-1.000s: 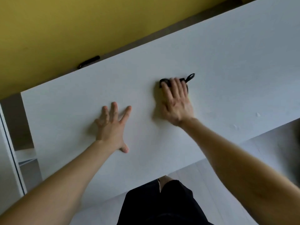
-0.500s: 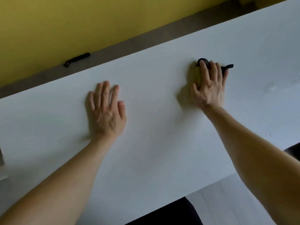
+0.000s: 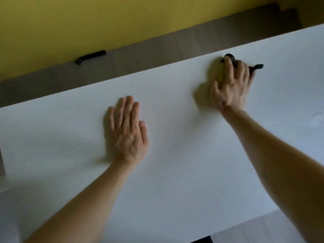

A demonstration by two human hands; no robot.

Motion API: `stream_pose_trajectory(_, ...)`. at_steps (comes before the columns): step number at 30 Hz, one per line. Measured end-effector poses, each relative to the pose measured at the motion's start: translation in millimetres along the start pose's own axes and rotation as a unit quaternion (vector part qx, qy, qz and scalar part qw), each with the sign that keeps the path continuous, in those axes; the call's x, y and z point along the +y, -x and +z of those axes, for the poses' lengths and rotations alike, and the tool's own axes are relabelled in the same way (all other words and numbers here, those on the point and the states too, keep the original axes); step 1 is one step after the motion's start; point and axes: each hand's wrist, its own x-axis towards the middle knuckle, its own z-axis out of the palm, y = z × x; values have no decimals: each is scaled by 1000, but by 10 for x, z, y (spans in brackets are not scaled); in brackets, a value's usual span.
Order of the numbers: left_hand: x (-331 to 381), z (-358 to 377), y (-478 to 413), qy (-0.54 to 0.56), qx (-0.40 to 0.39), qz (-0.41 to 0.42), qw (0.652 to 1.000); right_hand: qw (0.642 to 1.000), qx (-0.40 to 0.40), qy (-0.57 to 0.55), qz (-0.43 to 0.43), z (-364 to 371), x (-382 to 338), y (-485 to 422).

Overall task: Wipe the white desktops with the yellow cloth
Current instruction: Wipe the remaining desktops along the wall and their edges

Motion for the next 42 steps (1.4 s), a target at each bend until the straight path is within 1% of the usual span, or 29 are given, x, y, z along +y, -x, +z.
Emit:
stream_pose_trajectory(1,-5,-5,0,3,-2,-1,1000,999,-3,-2,-32,55,-235,78)
stream_pose_trajectory(2,-2,-4,2,3,-4,-1,1000,995,-11,-17,-93,105,-544,189)
stream_pose_trajectory(4,2,16,2,0,-1,-6,1000,969,-42,-51,-238,207,-1208,421)
stream_pose_trajectory(5,-2,24,-4,-2,5,-12,1000,952,-63,-53,-296,239,-1494,521)
stream_pose_trajectory(7,-3,23,-14,-6,16,-26,1000,924,-83,-60,-369,266,-1714,546)
stream_pose_trajectory(8,0,19,-26,-6,14,-30,999,919,-80,-63,-380,281,-1621,480)
stream_pose_trajectory(9,5,15,-35,-4,9,-31,999,926,-76,-59,-366,275,-1433,395)
stream_pose_trajectory(10,10,4,-34,-1,5,-31,1000,941,-72,-51,-327,248,-1186,291)
stream_pose_trajectory(12,18,-14,-20,4,2,-30,1000,979,-54,-44,-191,159,-633,4)
stream_pose_trajectory(13,23,-16,-18,5,2,-25,1000,991,-47,-39,-123,84,-374,-137)
stream_pose_trajectory(15,23,-13,-22,6,4,-17,1000,999,-22,-13,-28,-19,-86,-313)
stream_pose_trajectory(16,17,-9,-24,5,6,-17,1000,1000,-10,0,-6,-25,-113,-320)
stream_pose_trajectory(17,11,-8,-31,2,7,-17,1000,1000,-8,15,-6,-3,-257,-266)
stream_pose_trajectory(18,9,-12,-31,-1,4,-15,1000,999,-16,27,-34,37,-478,-151)
stream_pose_trajectory(20,26,-20,-25,2,-1,-17,1000,985,-52,25,-160,148,-1047,151)
stream_pose_trajectory(22,27,-21,-40,2,-1,-21,1000,957,-82,8,-279,221,-1514,358)
stream_pose_trajectory(24,26,-24,-51,1,-3,-23,1000,937,-91,-29,-336,199,-1536,307)
stream_pose_trajectory(25,27,-21,-59,-3,-3,-21,1000,936,-90,-31,-339,180,-1370,216)
stream_pose_trajectory(26,29,-26,-57,-10,-3,-18,1000,943,-90,-24,-319,156,-1118,118)
stream_pose_trajectory(27,36,-31,-52,-14,-2,-16,1000,958,-83,-16,-273,114,-800,0)
stream_pose_trajectory(29,53,-46,-41,-18,-2,-15,1000,990,-53,-11,-132,0,-96,-272)
stream_pose_trajectory(30,63,-51,-45,-20,-6,-13,1000,997,-40,-11,-67,-75,183,-379)
stream_pose_trajectory(31,68,-52,-50,-21,-7,-11,1000,999,-29,-7,-19,-128,355,-459)
stream_pose_trajectory(33,64,-60,-58,-22,-5,-11,1000,999,-24,11,22,-105,331,-458)
stream_pose_trajectory(35,63,-77,-53,-23,-7,-11,1000,999,-26,19,4,-25,-27,-148)
stream_pose_trajectory(36,68,-82,-44,-21,-8,-11,1000,999,-30,17,-31,19,-271,114)
stream_pose_trajectory(39,69,-81,-53,-17,-3,-7,1000,977,-78,6,-200,75,-933,918)
stream_pose_trajectory(40,74,-88,-55,-14,-3,-5,1000,965,-87,2,-245,56,-993,1035)
stream_pose_trajectory(42,92,-104,-65,-18,-3,-3,1000,954,-88,21,-286,-7,-763,970)
